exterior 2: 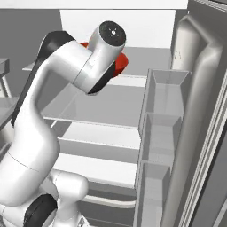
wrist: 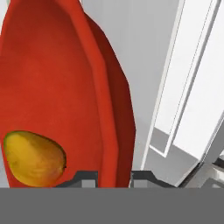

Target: Move the mug from next to the sink to the open cabinet. Then, move the bowl with the mango to the fridge to clear the area for faucet cleaning.

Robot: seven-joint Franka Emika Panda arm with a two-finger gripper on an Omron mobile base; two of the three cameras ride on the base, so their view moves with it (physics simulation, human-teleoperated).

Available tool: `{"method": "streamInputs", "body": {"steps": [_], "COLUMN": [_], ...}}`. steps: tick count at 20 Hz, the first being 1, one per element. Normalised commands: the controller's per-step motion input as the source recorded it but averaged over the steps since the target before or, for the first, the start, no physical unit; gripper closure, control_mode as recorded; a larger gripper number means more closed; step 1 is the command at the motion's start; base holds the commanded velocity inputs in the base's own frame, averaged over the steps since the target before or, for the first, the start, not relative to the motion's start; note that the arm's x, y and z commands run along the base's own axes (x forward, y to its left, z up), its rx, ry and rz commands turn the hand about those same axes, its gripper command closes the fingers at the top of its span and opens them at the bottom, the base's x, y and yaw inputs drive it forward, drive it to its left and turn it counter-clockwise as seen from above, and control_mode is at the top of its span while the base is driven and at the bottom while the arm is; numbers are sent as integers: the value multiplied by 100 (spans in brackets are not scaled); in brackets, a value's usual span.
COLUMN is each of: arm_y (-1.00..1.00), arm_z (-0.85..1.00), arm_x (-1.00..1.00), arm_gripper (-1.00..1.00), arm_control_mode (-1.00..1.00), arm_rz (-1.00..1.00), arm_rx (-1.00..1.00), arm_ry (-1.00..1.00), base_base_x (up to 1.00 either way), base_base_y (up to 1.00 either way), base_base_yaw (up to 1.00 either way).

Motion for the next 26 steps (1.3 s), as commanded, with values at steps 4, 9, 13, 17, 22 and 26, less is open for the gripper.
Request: {"method": "streamInputs", "body": {"steps": [4, 9, 13, 17, 22, 26], "arm_y": [8, 15, 8, 0, 0, 0], "arm_z": [-10, -10, -7, -23, -11, -15], "arm_x": [100, 100, 96, 79, 76, 74], "arm_gripper": [100, 100, 100, 100, 100, 100], "arm_control_mode": [-100, -100, -100, -100, -100, -100], "arm_rz": [0, 0, 0, 0, -1, -3], "arm_rx": [-11, -14, -10, -2, 0, 0], "arm_ry": [0, 0, 0, 0, 4, 2], "base_base_x": [0, 0, 0, 0, 0, 0], "base_base_y": [0, 0, 0, 0, 0, 0], "base_base_yaw": [0, 0, 0, 0, 0, 0]}}
